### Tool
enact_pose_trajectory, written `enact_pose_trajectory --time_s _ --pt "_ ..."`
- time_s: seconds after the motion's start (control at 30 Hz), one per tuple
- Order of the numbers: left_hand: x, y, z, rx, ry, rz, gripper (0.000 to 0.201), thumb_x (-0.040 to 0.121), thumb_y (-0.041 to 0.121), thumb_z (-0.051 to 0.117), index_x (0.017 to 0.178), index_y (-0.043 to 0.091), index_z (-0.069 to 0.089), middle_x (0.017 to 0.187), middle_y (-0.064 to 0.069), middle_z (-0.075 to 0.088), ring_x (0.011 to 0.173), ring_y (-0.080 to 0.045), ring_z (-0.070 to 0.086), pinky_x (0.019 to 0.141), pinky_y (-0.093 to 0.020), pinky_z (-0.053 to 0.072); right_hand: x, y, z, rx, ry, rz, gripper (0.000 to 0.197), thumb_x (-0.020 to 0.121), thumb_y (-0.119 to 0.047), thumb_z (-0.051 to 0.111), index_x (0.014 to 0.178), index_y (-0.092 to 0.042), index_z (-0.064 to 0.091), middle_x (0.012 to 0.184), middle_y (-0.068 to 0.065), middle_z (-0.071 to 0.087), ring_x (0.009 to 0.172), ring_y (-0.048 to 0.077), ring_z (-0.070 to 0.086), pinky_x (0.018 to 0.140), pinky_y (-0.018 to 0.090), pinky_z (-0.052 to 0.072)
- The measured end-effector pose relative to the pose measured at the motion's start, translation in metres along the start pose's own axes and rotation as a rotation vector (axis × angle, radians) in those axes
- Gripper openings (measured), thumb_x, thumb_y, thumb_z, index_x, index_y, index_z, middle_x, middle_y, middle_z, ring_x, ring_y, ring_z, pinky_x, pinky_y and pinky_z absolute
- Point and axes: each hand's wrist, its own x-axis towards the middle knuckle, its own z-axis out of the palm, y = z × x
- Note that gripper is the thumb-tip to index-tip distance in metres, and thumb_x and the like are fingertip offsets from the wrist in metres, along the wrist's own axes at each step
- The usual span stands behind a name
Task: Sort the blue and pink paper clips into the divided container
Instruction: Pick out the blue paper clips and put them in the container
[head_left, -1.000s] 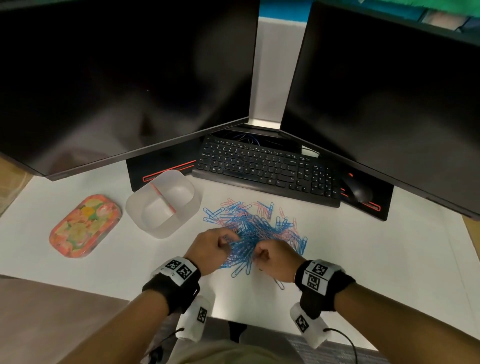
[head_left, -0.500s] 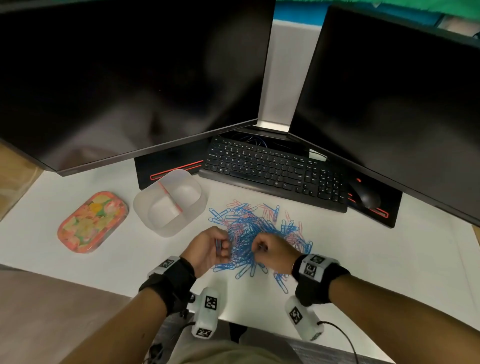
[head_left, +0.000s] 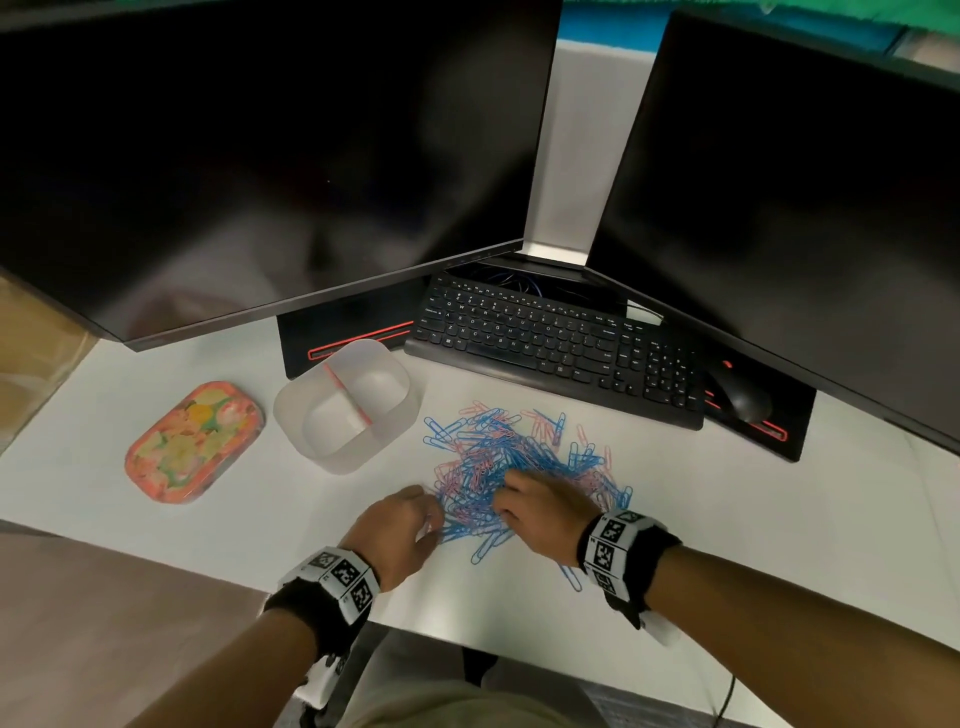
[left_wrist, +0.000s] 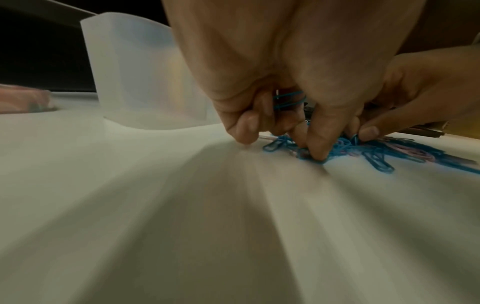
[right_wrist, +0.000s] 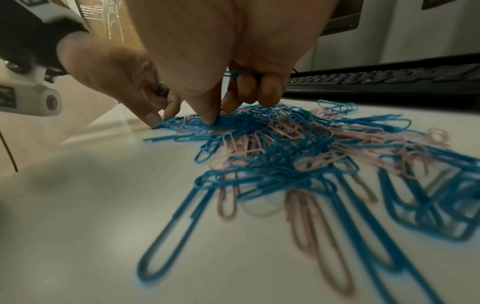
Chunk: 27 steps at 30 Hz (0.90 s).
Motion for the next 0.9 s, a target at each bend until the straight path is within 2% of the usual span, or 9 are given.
enact_pose_trajectory --time_s 0.17,0.4,0.5,0.57,0.63,0.67,0.73,0.8,0.9 --pt "0.004 0.002 -0.004 -0.031 -0.02 -0.018 0.003 0.086 0.025 0.061 0.084 0.022 0.06 0.086 0.01 0.048 0.075 -0.009 0.05 0.072 -0.023 0.043 0.001 -0.002 -0.011 0.145 0.023 0.075 0.013 0.094 -0.015 0.049 0.088 -0.012 0.06 0.088 0.0 0.051 0.075 0.018 0.053 0.068 0.031 0.049" --pt "0.004 0.008 -0.013 -0.053 0.007 -0.056 0.01 0.086 0.017 0.059 0.087 0.023 0.067 0.086 0.007 0.062 0.078 -0.012 0.057 0.075 -0.026 0.047 0.006 0.0 -0.022 0.314 0.101 0.162 0.012 0.089 -0.009 0.058 0.084 -0.007 0.069 0.084 0.003 0.065 0.074 0.012 0.055 0.07 0.02 0.043" --pt "0.004 0.013 -0.017 -0.072 0.02 -0.059 0.01 0.086 0.018 0.059 0.087 0.023 0.068 0.086 0.005 0.065 0.079 -0.013 0.059 0.075 -0.025 0.047 0.006 -0.001 -0.025 0.371 0.122 0.208 0.011 0.089 -0.01 0.059 0.084 -0.008 0.069 0.084 0.003 0.067 0.076 0.015 0.061 0.072 0.024 0.051" --pt "0.003 0.016 -0.02 -0.116 0.026 -0.075 0.008 0.087 0.019 0.06 0.087 0.022 0.068 0.086 0.005 0.067 0.079 -0.011 0.06 0.075 -0.024 0.047 0.006 -0.002 -0.026 0.41 0.129 0.243 0.01 0.09 -0.011 0.059 0.083 -0.01 0.066 0.083 0.002 0.067 0.076 0.014 0.062 0.073 0.026 0.053" --pt "0.004 0.02 -0.025 -0.191 0.048 -0.105 0.007 0.086 0.018 0.063 0.084 0.021 0.068 0.084 0.005 0.068 0.071 -0.002 0.058 0.07 -0.014 0.044 0.006 -0.002 -0.027 0.467 0.145 0.271 0.009 0.09 -0.01 0.058 0.083 -0.012 0.064 0.082 -0.001 0.066 0.076 0.012 0.061 0.073 0.023 0.052" --pt "0.004 0.022 -0.028 -0.231 0.064 -0.115 0.008 0.085 0.015 0.064 0.082 0.022 0.068 0.082 0.005 0.068 0.066 0.003 0.057 0.065 -0.007 0.04 0.007 -0.002 -0.028 0.503 0.16 0.282 0.009 0.089 -0.009 0.058 0.083 -0.012 0.063 0.081 -0.003 0.065 0.075 0.008 0.06 0.072 0.018 0.05" --pt "0.004 0.026 -0.033 -0.305 0.096 -0.125 0.016 0.084 0.009 0.064 0.079 0.024 0.068 0.076 0.009 0.065 0.059 0.009 0.053 0.059 -0.003 0.035 0.009 -0.003 -0.03 0.59 0.184 0.314 0.009 0.09 -0.007 0.058 0.084 -0.012 0.063 0.079 -0.009 0.062 0.074 -0.002 0.057 0.07 0.007 0.043" --pt "0.004 0.028 -0.04 -0.366 0.128 -0.13 0.018 0.084 0.007 0.064 0.082 0.024 0.071 0.071 0.015 0.062 0.055 0.006 0.05 0.056 -0.004 0.034 0.013 -0.004 -0.035 0.681 0.173 0.356 0.008 0.091 -0.008 0.058 0.087 -0.012 0.064 0.079 -0.01 0.062 0.074 -0.004 0.056 0.07 0.004 0.042" --pt "0.004 0.028 -0.051 -0.45 0.195 -0.159 0.019 0.086 0.01 0.064 0.085 0.027 0.072 0.069 0.012 0.064 0.046 -0.004 0.043 0.052 -0.008 0.033 0.022 -0.006 -0.043 0.777 0.123 0.414 0.01 0.093 -0.013 0.056 0.094 -0.016 0.065 0.084 -0.009 0.066 0.079 -0.001 0.06 0.075 0.012 0.043"
